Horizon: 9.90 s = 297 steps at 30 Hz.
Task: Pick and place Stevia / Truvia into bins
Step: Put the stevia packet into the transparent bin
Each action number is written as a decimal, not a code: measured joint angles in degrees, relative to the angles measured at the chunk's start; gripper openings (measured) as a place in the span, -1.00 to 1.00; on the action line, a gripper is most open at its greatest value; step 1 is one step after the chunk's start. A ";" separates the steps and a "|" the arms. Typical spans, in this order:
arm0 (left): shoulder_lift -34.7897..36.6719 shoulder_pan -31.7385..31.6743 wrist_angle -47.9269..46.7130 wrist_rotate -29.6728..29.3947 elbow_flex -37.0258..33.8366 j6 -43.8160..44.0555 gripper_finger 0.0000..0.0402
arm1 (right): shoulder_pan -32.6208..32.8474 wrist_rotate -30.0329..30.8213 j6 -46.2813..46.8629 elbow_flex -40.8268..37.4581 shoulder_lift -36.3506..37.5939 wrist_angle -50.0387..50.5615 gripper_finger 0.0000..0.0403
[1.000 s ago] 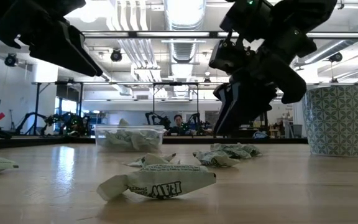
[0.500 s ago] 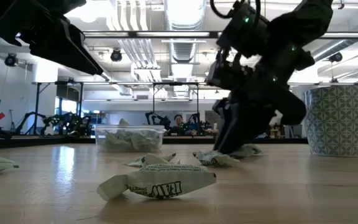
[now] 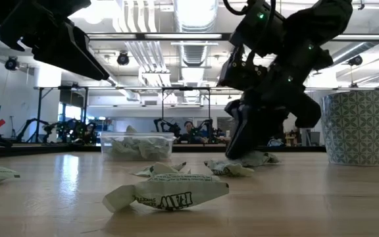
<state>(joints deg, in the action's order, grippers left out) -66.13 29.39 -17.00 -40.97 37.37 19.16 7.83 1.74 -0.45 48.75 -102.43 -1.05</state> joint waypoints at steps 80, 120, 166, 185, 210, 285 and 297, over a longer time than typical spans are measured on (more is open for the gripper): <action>-10.13 10.20 11.66 21.06 -0.27 2.86 0.06 | -9.35 -5.42 -13.06 15.22 5.66 11.30 -0.14; -23.80 10.36 13.54 23.65 0.70 2.76 -0.68 | -3.47 -3.96 -5.07 -1.44 18.93 1.54 -0.37; -26.92 9.20 20.76 25.09 -0.03 -3.66 -0.31 | -3.45 -3.10 -4.21 -2.27 18.82 0.65 -0.39; -21.39 9.03 12.82 16.69 -0.05 -1.65 -0.98 | -3.45 -3.12 -4.44 -2.27 18.82 0.55 -0.49; -13.88 -20.84 2.52 4.68 0.48 -9.07 -0.98 | -3.45 -3.15 -5.55 -2.82 18.84 0.35 -0.53; -5.40 -1.88 -5.86 21.16 7.27 1.68 0.20 | -6.99 -4.61 3.32 -4.09 1.56 -3.91 -0.41; -5.40 -1.84 -5.98 21.18 7.25 1.68 0.20 | -6.99 -4.59 2.99 -4.07 2.58 -3.86 -0.94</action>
<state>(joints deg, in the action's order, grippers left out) -71.53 27.55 -22.98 -19.79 44.62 20.84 0.84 -2.85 2.54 44.69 -99.85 -4.91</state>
